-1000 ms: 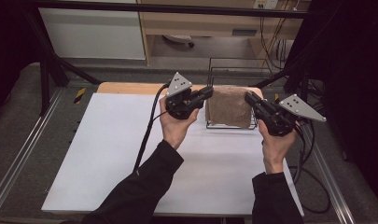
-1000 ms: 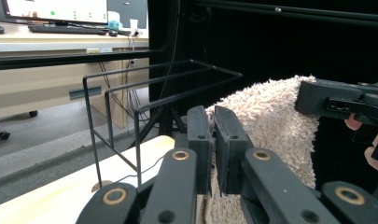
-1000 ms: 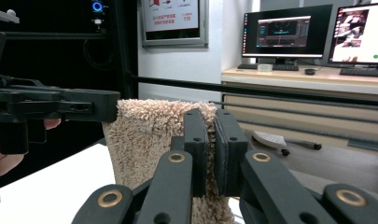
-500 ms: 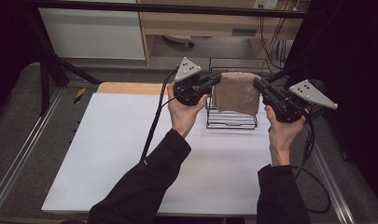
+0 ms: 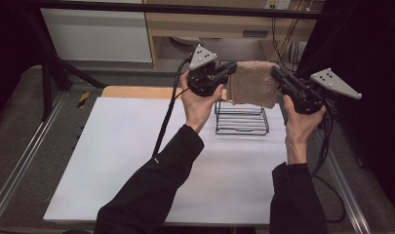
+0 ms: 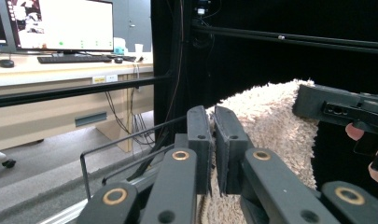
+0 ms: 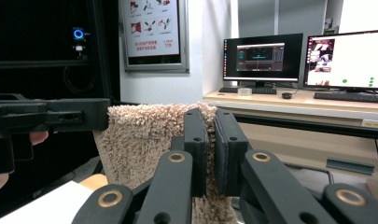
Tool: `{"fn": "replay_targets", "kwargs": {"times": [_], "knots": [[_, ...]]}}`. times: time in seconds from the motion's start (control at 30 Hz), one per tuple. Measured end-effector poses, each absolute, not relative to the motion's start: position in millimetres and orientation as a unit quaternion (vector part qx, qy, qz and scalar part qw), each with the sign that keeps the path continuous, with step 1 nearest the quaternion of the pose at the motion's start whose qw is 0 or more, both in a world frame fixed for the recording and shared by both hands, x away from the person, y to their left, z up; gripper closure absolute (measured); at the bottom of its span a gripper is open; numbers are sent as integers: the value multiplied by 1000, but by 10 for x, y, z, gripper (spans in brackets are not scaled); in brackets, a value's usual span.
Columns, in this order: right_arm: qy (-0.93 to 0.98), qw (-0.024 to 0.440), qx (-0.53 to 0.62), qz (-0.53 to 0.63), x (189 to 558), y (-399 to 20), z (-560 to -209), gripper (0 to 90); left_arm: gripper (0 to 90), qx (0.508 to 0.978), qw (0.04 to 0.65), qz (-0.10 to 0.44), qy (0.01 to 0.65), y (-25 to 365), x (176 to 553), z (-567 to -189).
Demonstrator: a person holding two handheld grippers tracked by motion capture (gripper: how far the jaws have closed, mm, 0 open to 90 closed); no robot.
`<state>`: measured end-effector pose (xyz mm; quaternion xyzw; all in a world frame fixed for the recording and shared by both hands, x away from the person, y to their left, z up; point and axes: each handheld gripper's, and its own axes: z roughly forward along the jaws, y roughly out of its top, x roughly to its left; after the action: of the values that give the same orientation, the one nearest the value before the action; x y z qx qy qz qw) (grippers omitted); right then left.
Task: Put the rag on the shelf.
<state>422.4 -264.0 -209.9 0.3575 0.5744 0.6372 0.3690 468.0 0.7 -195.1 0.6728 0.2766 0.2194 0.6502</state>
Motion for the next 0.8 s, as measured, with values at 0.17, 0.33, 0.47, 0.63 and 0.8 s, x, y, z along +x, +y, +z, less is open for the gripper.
{"fn": "replay_targets", "kwargs": {"times": [0.17,0.33,0.47,0.63,0.8], "knots": [[573,371,359,636,4296,-2663,-2019,852,856,673,649,226,276,-29,4736,-1886],[573,373,361,635,4365,-2679,-1959,852,856,670,651,223,280,-53,4800,-1825],[572,374,362,634,4432,-2697,-1903,852,856,670,650,225,280,-75,4849,-1755],[570,375,360,636,4519,-2718,-1837,852,857,672,645,233,279,-103,4913,-1664],[568,373,361,639,4599,-2742,-1790,852,857,671,645,237,278,-125,4965,-1601]]}}
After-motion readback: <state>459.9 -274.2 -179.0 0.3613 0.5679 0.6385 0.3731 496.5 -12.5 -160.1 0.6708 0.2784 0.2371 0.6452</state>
